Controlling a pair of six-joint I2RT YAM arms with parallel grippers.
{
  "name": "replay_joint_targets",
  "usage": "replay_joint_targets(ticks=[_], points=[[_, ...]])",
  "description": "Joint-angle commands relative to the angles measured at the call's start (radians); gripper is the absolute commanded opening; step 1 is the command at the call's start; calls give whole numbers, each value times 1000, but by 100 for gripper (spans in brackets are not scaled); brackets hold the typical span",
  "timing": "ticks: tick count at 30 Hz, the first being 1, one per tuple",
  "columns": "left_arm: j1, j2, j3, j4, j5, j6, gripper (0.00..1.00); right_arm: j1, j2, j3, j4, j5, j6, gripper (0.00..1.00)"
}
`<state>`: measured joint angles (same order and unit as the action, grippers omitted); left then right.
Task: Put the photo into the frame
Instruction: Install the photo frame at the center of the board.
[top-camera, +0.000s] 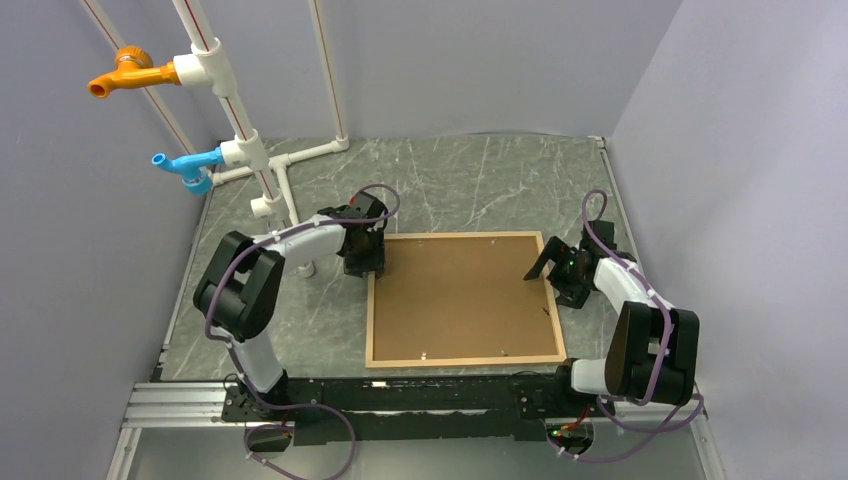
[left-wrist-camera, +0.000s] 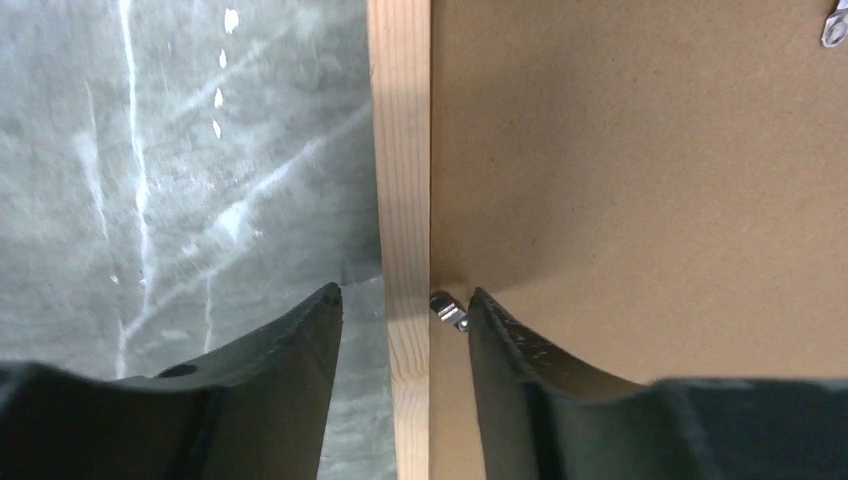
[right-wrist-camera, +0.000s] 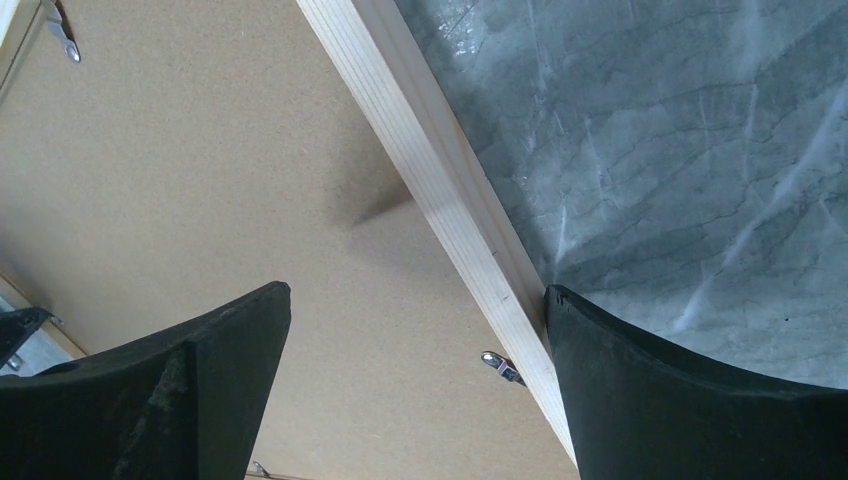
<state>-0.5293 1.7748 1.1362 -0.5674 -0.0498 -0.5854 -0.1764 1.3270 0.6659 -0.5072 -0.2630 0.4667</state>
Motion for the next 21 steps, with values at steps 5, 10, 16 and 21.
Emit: replay_joint_targets(ticks=[5,10,16,21], points=[[19,-79,9,-16,41,-36,68,-4,-11,4,22,-21,0,100],[19,-24,15,-25,41,-23,65,-4,-7,1,28,-25,1,100],[15,23,1,-8,71,-16,61,-4,-2,-6,35,-31,3,100],[4,42,18,-49,53,-2,48,-5,0,-8,38,-35,3,100]])
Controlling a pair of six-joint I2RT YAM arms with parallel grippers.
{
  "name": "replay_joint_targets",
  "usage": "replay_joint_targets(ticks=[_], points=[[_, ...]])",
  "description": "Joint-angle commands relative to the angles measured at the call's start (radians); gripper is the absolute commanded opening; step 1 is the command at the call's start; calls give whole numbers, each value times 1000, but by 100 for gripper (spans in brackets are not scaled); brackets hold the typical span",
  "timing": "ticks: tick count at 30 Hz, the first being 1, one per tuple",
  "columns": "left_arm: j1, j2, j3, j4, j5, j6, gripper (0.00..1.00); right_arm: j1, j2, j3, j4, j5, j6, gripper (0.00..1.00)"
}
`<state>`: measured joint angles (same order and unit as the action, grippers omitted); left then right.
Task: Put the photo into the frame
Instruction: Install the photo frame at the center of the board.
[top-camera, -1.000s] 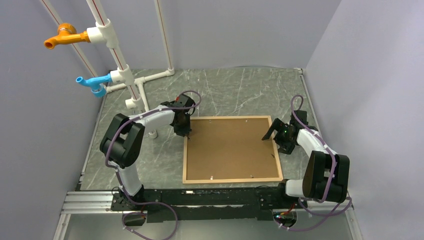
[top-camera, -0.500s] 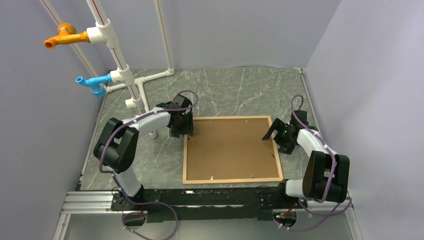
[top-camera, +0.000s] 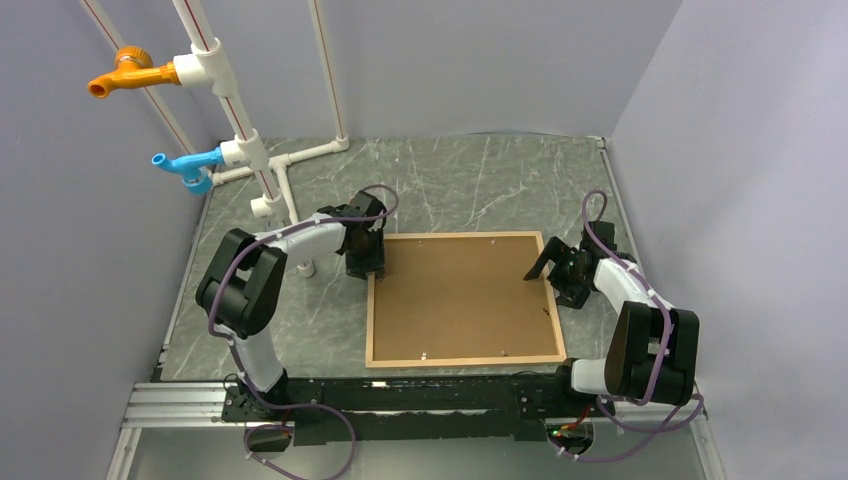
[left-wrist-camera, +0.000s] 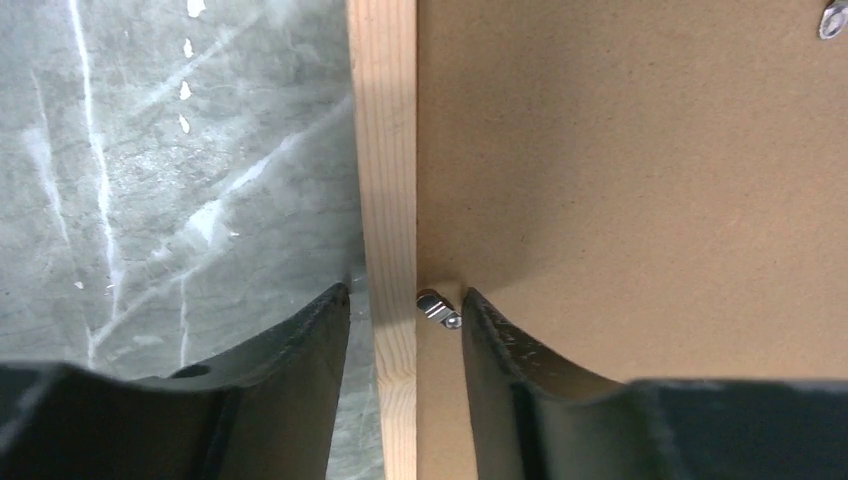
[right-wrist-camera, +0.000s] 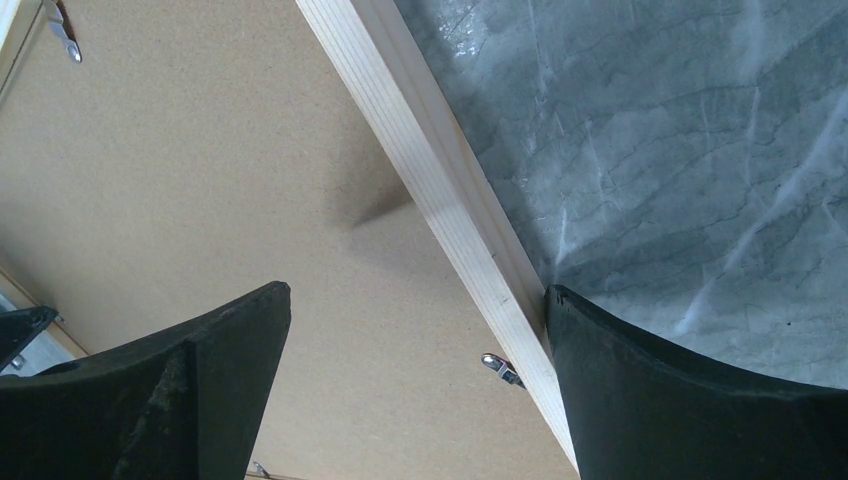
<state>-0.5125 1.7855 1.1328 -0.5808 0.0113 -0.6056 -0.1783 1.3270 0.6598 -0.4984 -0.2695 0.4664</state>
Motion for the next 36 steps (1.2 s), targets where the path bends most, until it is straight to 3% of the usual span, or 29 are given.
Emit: replay_joint_targets(ticks=[1,8,16,18,22,24,27,36], points=[[-15,34,23,-45,-23,22,43,-2,1,-3,30,-30,4,100],[-18,25,-10,-48,-41,31,1,-3,10,-4,33,-42,6,100],[-21,-19,-34,-20,-20,35,0,-3,6,-3,26,-29,4,100],[-18,-47,-37,-11,4,26,7,-3,3,-4,24,-20,6,100],[-14,-112,-32,-5,26,4,53,-3,-10,-4,16,3,9,100],[-15,-137,-36,-1,50,-1,64,-4,-18,-3,11,14,12,100],[-17,-176,-64,6,78,-11,72,-2,-26,-1,6,24,16,100],[-39,-266,-251,37,125,-38,78,-3,-40,-12,-1,55,26,100]])
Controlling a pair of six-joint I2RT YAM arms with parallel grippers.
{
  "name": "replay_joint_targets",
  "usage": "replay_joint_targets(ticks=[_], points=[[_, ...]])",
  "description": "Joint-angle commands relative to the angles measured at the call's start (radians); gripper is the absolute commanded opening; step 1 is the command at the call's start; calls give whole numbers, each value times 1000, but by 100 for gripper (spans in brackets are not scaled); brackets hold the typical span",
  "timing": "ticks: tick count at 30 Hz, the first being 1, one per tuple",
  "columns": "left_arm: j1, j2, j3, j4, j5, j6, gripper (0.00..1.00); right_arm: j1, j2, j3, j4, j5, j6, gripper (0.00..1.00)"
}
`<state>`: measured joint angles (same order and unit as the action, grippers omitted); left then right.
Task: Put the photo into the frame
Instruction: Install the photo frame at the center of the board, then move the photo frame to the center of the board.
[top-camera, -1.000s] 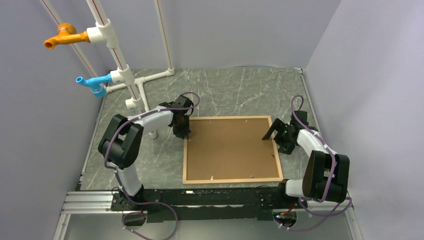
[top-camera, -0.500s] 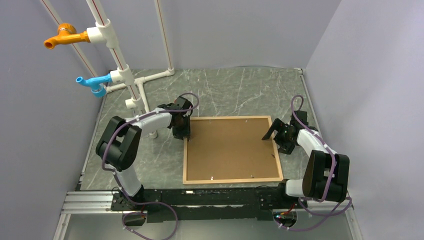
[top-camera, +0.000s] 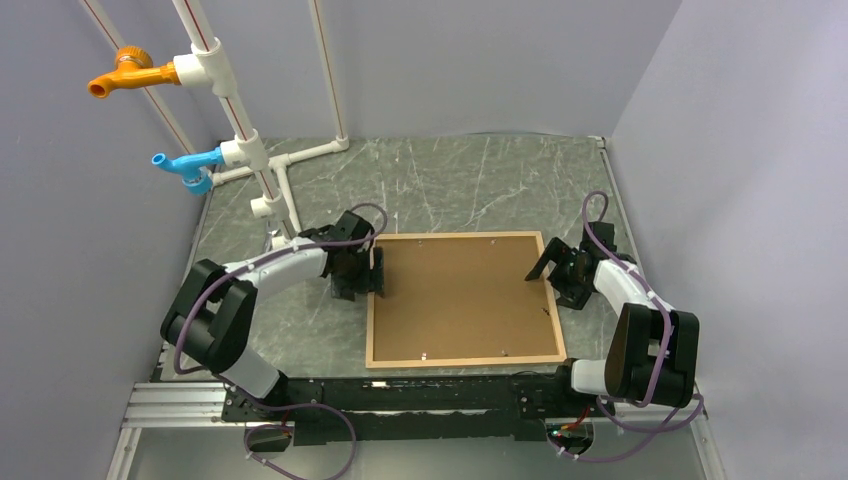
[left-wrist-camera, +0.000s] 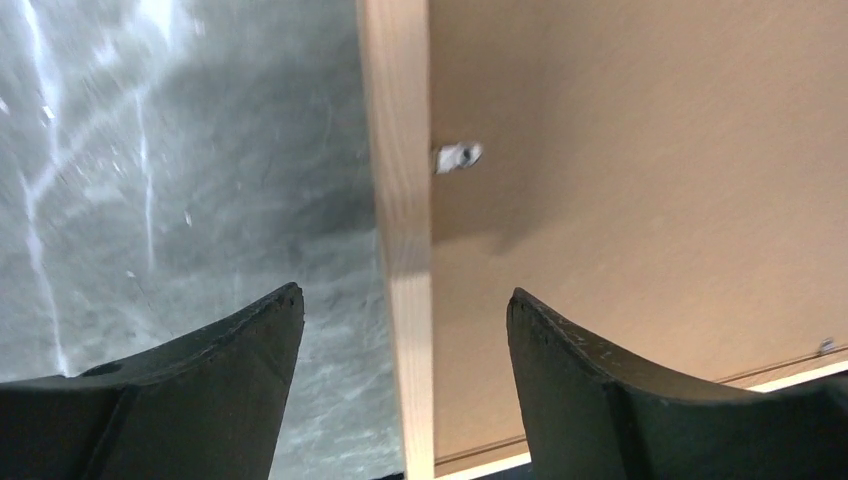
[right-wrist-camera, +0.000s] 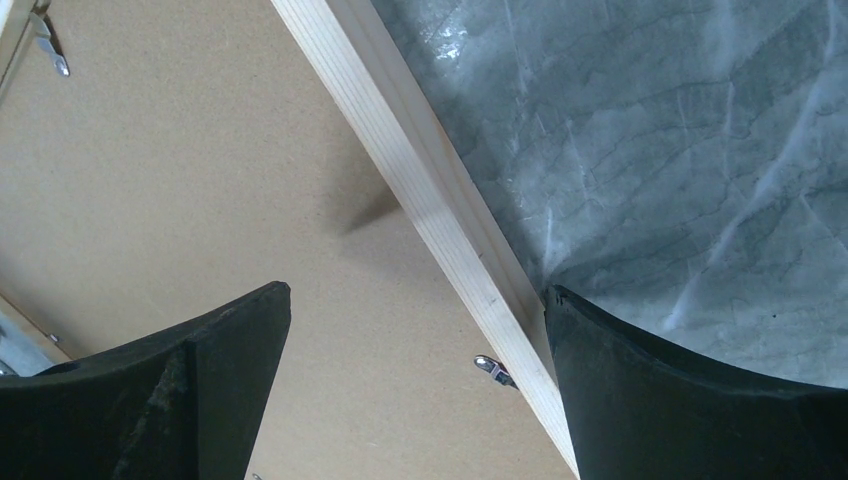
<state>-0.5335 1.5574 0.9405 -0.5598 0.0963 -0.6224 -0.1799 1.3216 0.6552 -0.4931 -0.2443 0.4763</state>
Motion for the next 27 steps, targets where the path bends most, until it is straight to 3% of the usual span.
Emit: replay_joint_targets(ticks=[1,8,14,23,27], points=[[-20,-43,-74,24,47,-24,78,-1,-35,-9,-4,28,15,99],[-26,-44,-91,73,105,-30,77,62,8,-9,1,-13,26,99],[-22,38,55,30,101,3,76,221,40,2,39,-24,108,99],[4,166,275,-185,-93,95,78,360,87,16,110,-55,198,99],[3,165,292,-270,-231,100,87,384,93,33,102,-36,181,99]])
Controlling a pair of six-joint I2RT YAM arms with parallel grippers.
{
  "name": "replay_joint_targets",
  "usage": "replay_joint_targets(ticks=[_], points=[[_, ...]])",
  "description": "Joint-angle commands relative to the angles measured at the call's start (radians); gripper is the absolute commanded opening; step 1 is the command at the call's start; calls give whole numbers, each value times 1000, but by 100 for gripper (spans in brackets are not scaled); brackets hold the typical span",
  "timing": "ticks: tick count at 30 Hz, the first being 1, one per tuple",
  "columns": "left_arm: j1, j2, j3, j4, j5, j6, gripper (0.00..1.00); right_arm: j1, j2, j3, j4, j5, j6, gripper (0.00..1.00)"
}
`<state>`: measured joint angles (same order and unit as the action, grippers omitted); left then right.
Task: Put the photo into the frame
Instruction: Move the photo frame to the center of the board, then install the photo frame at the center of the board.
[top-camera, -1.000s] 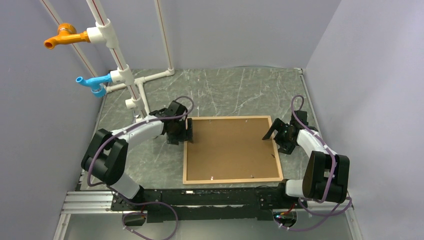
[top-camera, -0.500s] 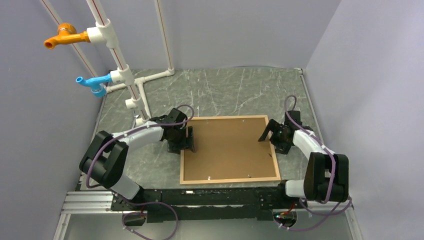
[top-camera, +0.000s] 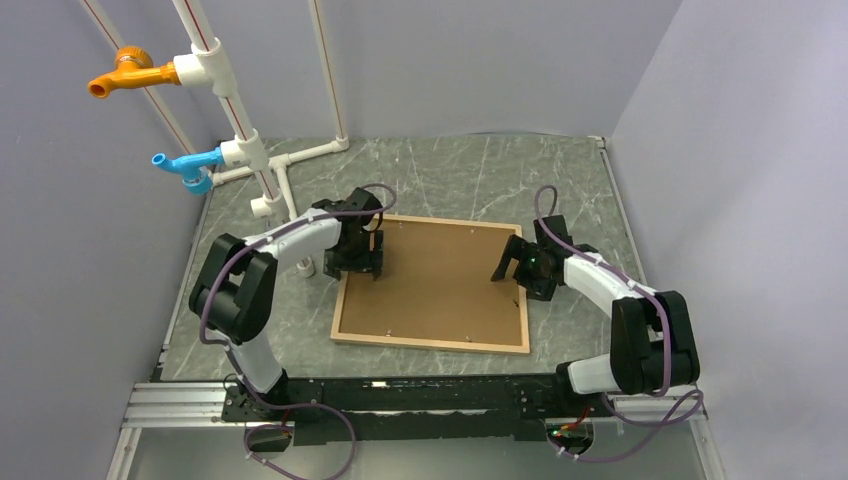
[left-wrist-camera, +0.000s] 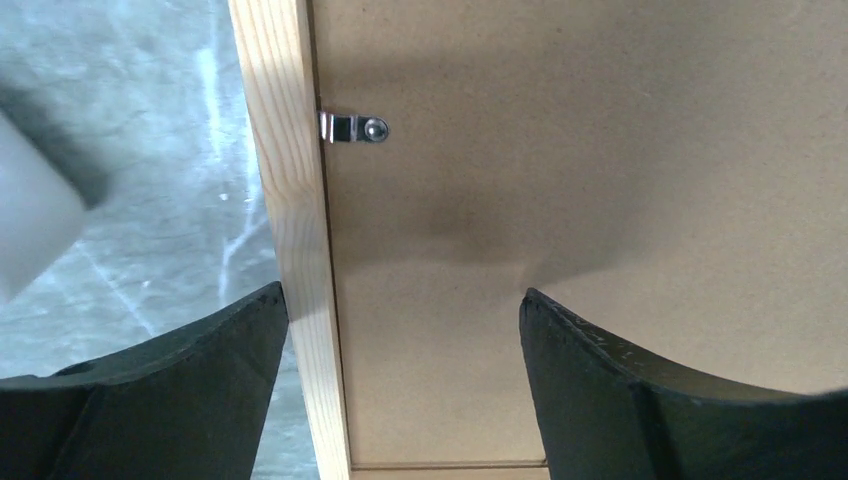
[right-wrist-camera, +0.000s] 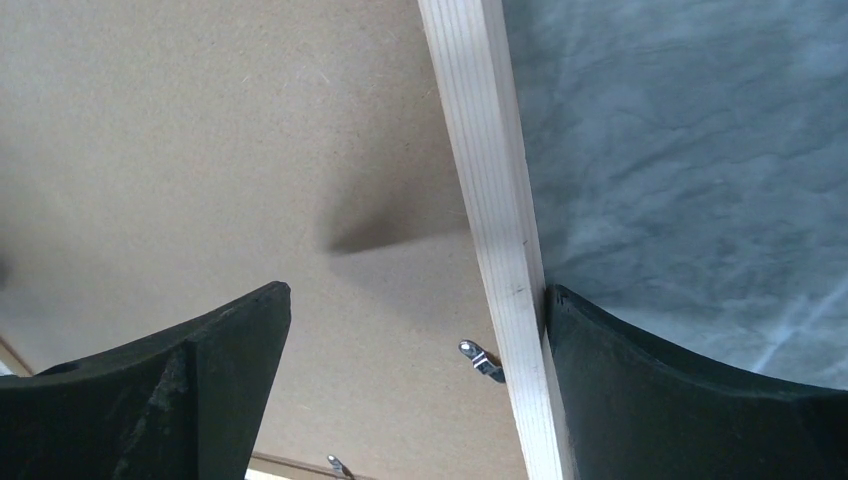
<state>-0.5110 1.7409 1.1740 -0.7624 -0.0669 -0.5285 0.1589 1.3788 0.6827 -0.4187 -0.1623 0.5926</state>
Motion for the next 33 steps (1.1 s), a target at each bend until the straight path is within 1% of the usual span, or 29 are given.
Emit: replay_joint_targets(ticks=[1,4,8,10,13,17,20,22,26,30,33], points=[[-20,-24,59,-93,-109,1,90,52,41,15,17,-109,56,99],[-28,-48,62,-157,-207,-15,92,76,52,40,-27,-61,23,99],[-74,-101,81,-191,-244,-11,93,90,34,50,-98,22,-21,99],[-108,-134,102,-204,-239,-15,93,95,15,55,-132,56,-36,98],[-150,-196,121,-176,-164,-33,92,108,-15,66,-182,101,-52,95],[-163,-319,36,-51,-12,-104,92,142,-27,75,-235,159,-60,90],[-168,-400,-55,51,52,-174,91,169,-19,73,-248,188,-62,80],[-168,-428,-92,99,71,-193,91,198,-8,74,-256,206,-57,77],[-170,-412,-69,66,70,-201,91,245,15,85,-274,263,-42,72],[-181,-390,-87,111,99,-209,90,264,44,96,-271,319,-28,67],[-191,-367,-76,105,102,-206,89,265,74,119,-273,354,-33,63]])
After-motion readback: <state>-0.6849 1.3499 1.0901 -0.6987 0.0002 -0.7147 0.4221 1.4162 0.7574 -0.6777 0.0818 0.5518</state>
